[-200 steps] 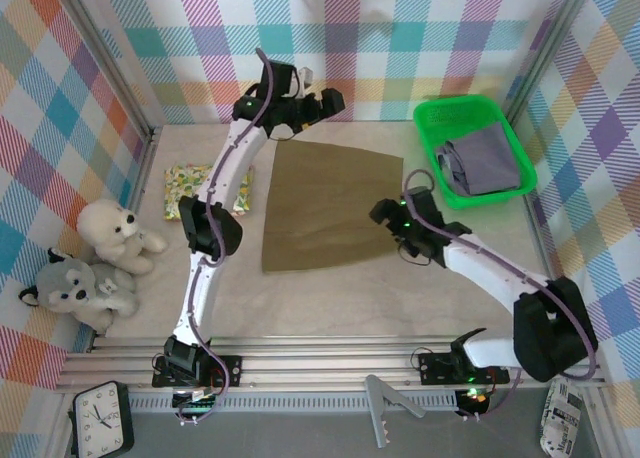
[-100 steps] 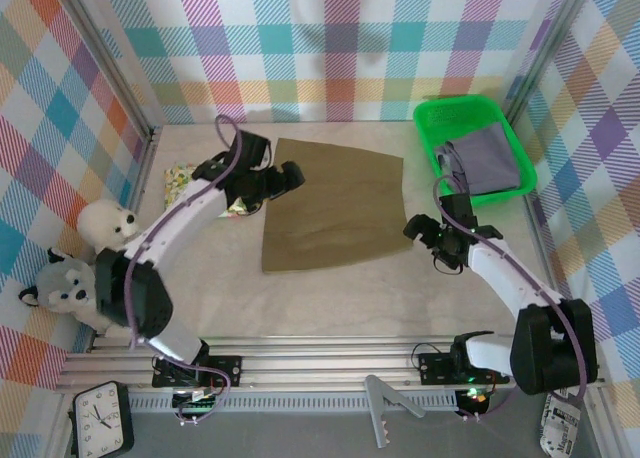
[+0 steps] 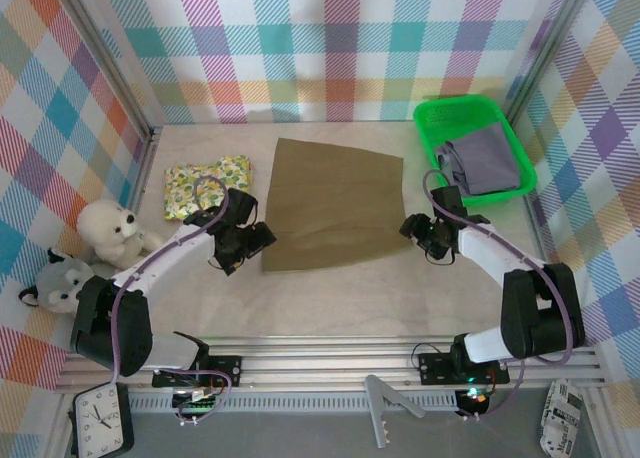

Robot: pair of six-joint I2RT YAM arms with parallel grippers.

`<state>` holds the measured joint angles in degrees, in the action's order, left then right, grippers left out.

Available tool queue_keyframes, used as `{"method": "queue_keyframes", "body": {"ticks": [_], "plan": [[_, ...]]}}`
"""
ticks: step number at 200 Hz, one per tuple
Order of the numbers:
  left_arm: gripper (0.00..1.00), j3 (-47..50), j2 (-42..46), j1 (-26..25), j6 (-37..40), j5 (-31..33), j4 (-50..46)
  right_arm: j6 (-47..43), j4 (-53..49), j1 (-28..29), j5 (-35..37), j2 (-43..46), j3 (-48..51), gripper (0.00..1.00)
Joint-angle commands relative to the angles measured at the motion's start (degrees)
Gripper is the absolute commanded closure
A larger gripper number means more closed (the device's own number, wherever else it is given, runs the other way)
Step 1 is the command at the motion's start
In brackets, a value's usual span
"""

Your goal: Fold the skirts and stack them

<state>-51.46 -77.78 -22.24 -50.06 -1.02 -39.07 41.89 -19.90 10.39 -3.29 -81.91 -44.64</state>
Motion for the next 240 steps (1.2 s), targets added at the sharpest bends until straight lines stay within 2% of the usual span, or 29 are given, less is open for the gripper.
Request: {"method": "queue_keyframes", "body": {"ticks": [1, 8, 36, 77, 177, 210, 240], "plan": [[0.03, 0.8, 1.9, 0.3, -1.7, -0.2, 0.1, 1.9, 3.5, -0.4, 1.3, -2.1, 0.3, 0.44], [0.0, 0.8, 1.5, 0.4, -1.8, 0.0, -0.2, 2.6, 3.3, -0.4, 2.2, -2.5, 0.3, 0.45], [0.0, 0.7, -0.1, 0.4, -2.2, 0.0, -0.2, 4.1, 4.4, -0.3, 3.1, -3.8, 1.2, 0.52], [0.0, 0.0, -1.3, 0.7, -2.2, -0.4, 0.2, 5.1, 7.4, -0.4, 0.7, -5.2, 2.9, 0.6], [0.0, -0.7, -4.3, 0.8, -1.5, -2.2, 2.0, 5.8, 9.8, -0.2, -4.3, -2.1, 5.7, 0.61], [0.0, -0.8, -5.3, 0.8, -1.0, -2.9, 2.5, 6.3, 11.3, 0.3, -4.9, -3.7, 6.2, 0.62], [0.0, -0.1, -5.4, 0.8, -0.6, -4.4, 3.8, 7.0, 15.3, 0.5, -6.8, -5.3, 7.6, 0.71]]}}
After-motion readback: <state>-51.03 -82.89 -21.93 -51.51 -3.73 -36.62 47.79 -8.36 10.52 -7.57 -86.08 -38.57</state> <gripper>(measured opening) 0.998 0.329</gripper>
